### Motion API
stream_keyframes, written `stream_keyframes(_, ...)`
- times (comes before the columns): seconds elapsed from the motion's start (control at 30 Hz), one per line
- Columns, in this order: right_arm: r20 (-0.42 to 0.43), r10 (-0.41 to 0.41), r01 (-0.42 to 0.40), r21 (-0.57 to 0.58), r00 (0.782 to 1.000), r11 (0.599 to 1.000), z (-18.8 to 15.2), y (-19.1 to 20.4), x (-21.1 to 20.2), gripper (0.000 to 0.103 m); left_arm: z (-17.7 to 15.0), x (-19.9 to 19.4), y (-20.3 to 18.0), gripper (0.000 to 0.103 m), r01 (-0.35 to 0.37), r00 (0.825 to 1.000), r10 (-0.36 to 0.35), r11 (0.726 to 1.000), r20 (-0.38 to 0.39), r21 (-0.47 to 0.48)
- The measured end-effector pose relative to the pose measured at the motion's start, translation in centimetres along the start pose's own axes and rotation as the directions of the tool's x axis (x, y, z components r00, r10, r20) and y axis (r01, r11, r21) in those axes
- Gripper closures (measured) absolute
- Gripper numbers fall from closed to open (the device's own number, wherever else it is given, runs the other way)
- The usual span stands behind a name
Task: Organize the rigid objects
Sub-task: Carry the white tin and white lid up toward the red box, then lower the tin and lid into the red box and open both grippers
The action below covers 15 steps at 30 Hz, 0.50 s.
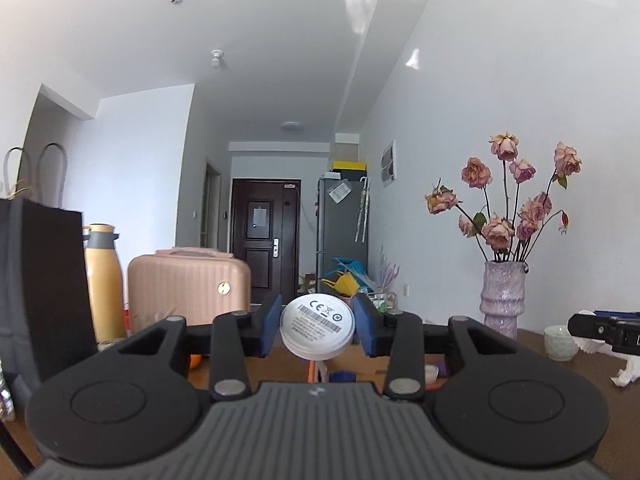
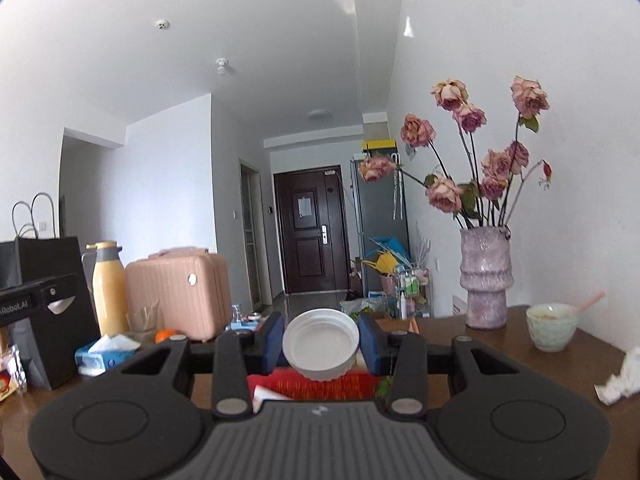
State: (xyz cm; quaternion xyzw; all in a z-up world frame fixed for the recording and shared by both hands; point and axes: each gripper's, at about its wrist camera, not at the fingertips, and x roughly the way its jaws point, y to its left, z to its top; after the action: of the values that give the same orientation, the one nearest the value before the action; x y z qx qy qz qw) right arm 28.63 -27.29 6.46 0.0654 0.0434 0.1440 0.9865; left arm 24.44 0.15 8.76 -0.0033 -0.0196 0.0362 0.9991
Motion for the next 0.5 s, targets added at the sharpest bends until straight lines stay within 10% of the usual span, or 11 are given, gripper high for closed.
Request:
stream_keyframes(0.27, -0.097, 0.055, -0.056, -0.005, 0.994, 0.998, 5.5, -3.8, 11.6, 0.064, 3.1, 14.3, -0.9, 0.063, 0.155, 0.975, -0.162, 0.986, -0.152, -0.053)
stream_keyframes(0.5, -0.365, 0.170, -0.111, 0.178, 0.915, 0.978, 6.5, -7.5, 27.5, 0.064, -0.5, 32.0, -2.3, 0.063, 0.189, 0.836, -0.231, 0.973, -0.499, -0.133)
